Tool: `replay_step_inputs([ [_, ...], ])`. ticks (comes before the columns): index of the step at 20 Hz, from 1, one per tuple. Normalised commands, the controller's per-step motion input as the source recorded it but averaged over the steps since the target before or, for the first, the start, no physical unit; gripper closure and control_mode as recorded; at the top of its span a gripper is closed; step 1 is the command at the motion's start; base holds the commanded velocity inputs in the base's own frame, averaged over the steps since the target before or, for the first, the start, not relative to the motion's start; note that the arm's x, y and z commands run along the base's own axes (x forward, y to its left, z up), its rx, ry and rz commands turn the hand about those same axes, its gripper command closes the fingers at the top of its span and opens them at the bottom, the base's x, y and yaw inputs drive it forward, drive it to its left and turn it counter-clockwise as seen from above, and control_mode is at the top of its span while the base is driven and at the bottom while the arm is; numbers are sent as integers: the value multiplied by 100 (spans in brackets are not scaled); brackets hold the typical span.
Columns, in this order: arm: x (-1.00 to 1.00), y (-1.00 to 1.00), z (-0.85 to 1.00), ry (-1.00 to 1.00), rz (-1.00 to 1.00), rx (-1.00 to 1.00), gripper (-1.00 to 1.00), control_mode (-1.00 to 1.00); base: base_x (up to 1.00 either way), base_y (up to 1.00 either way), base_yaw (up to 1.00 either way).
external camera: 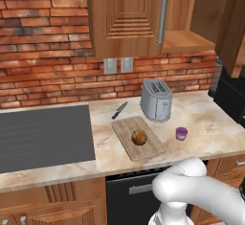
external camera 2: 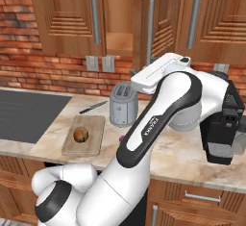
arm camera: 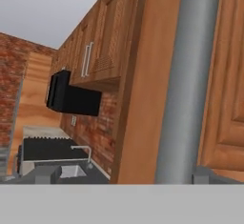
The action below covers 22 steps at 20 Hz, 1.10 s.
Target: Pick the bread, place it on the cutting board, pick the jam, place it on the counter, and close the cabinet.
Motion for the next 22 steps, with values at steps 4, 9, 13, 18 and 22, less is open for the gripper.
replay_step_inputs([
  [4,0,37,0,0,-2,3,-100,-100,0,0,0],
  [9,6,30,4,0,-9,8,-100,-100,0,0,0],
  [13,19,22,2,0,-11,8,-100,-100,0,0,0],
  [18,36,20,6,0,-11,5,-100,-100,0,0,0],
  [22,51,19,3,0,-10,2,-100,-100,0,0,0],
])
